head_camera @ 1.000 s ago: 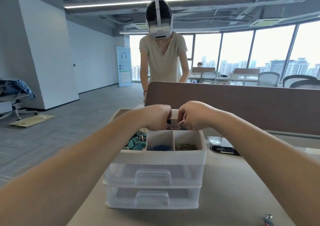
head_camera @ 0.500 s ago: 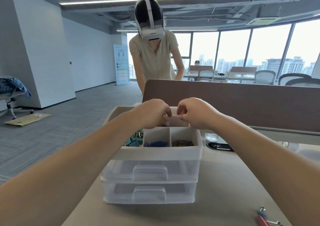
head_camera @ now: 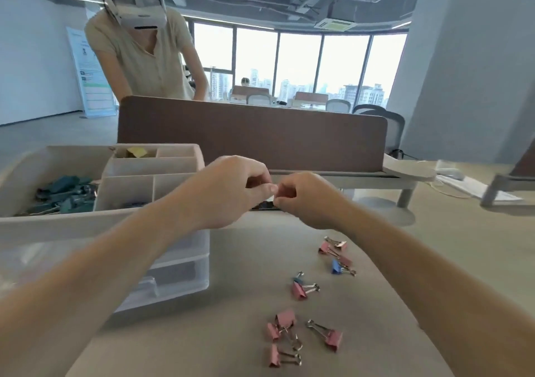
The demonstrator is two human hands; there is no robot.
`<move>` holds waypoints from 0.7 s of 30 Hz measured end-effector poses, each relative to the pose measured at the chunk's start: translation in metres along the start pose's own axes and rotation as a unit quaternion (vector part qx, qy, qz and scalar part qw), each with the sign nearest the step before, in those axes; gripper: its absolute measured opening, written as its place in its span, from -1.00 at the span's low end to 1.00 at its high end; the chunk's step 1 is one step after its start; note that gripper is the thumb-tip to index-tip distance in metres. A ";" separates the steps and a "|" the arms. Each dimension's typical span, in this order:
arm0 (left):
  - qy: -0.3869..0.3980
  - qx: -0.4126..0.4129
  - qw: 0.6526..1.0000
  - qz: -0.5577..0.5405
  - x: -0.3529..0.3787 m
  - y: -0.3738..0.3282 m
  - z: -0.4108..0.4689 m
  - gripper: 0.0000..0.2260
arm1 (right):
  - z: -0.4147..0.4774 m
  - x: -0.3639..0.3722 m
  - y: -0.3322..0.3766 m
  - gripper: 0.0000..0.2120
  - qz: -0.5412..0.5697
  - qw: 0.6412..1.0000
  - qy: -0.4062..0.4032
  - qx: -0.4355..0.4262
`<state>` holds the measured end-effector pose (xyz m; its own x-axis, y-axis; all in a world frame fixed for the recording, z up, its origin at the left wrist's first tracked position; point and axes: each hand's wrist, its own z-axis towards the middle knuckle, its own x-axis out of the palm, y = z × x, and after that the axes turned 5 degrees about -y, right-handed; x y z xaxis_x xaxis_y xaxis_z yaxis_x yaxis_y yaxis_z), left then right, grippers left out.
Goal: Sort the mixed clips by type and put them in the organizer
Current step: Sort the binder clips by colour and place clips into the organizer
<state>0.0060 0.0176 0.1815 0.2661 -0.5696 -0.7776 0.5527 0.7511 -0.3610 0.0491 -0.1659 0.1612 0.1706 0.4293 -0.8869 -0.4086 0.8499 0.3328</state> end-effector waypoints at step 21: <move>0.230 -0.040 0.972 0.040 0.264 -0.026 0.053 -0.76 | -0.094 0.032 -0.201 -0.86 -0.055 0.982 0.076 0.164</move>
<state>0.1037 -0.1701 0.0126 -0.0854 -0.3124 -0.9461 0.4774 0.8206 -0.3141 0.0521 -0.3523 0.0358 0.0512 0.3003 -0.9525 -0.0807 0.9519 0.2957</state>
